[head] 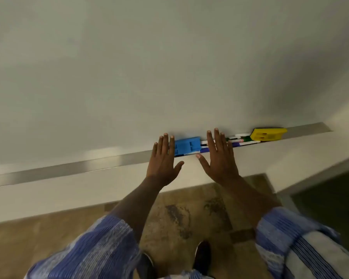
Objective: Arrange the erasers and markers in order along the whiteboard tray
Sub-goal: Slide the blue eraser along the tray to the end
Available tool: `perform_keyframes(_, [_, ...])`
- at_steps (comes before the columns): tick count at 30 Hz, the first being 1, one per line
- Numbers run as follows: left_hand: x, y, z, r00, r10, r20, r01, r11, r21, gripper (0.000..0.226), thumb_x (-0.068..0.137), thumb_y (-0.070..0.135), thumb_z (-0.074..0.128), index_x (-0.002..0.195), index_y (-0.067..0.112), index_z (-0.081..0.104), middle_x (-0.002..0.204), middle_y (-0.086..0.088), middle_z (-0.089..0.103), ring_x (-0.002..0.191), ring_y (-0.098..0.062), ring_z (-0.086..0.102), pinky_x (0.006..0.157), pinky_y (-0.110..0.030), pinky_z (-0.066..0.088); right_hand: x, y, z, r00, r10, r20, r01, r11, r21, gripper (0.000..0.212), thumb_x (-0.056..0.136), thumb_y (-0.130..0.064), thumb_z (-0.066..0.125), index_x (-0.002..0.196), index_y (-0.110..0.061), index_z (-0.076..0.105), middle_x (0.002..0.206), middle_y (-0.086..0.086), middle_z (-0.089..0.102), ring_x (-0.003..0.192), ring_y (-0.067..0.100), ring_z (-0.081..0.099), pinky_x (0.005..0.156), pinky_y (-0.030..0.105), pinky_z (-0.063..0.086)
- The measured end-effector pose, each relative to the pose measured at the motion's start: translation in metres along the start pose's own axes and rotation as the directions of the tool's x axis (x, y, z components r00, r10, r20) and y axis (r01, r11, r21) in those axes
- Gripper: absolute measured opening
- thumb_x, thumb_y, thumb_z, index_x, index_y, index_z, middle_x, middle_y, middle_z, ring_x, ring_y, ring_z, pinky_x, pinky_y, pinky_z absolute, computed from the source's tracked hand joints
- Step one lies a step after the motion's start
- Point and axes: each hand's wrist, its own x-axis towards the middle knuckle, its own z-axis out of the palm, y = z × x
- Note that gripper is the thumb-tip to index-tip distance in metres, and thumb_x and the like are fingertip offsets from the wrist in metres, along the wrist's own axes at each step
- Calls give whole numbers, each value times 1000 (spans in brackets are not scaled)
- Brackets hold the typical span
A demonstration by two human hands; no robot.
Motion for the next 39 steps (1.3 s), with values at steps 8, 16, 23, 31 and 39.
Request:
perform_keyframes(8, [15, 7, 11, 996, -57, 75, 56, 998, 17, 84, 102, 47, 45, 160, 12, -6, 168, -16, 2, 155, -33, 3, 125, -46, 9, -5, 13, 16, 994, 8, 105, -12, 999, 36, 82, 97, -64, 30, 159, -15, 10, 167, 12, 5, 153, 33, 6, 120, 57, 22])
perform_keyframes(16, [37, 10, 19, 1000, -8, 7, 7, 999, 48, 78, 95, 42, 60, 155, 9, 23, 151, -15, 35, 139, -32, 36, 117, -45, 35, -1, 13, 33, 984, 4, 177, -19, 996, 84, 80, 97, -63, 31, 157, -12, 19, 165, 15, 16, 151, 36, 16, 118, 55, 26])
perform_keyframes(23, [47, 13, 30, 999, -4, 32, 3, 999, 38, 67, 94, 34, 63, 149, 10, 33, 144, -13, 41, 130, -30, 44, 109, -44, 41, 7, 22, 51, 974, 16, 225, -30, 998, 60, 78, 97, -59, 41, 157, -13, 20, 165, 16, 15, 151, 37, 16, 119, 52, 28])
perform_keyframes(31, [52, 12, 39, 999, -17, 48, 15, 998, 54, 63, 92, 26, 65, 147, 11, 38, 140, -14, 46, 126, -32, 47, 105, -45, 46, 6, 27, 65, 960, 33, 278, -46, 998, 41, 78, 96, -53, 52, 156, -14, 22, 165, 15, 15, 152, 35, 14, 119, 50, 28])
perform_keyframes(39, [56, 7, 39, 999, 41, 27, -43, 996, 79, 52, 89, 17, 67, 137, 8, 49, 128, -16, 55, 112, -33, 56, 91, -44, 53, 2, 24, 70, 957, 51, 286, -55, 998, 8, 81, 95, -54, 51, 158, -13, 18, 165, 18, 12, 152, 36, 8, 119, 51, 25])
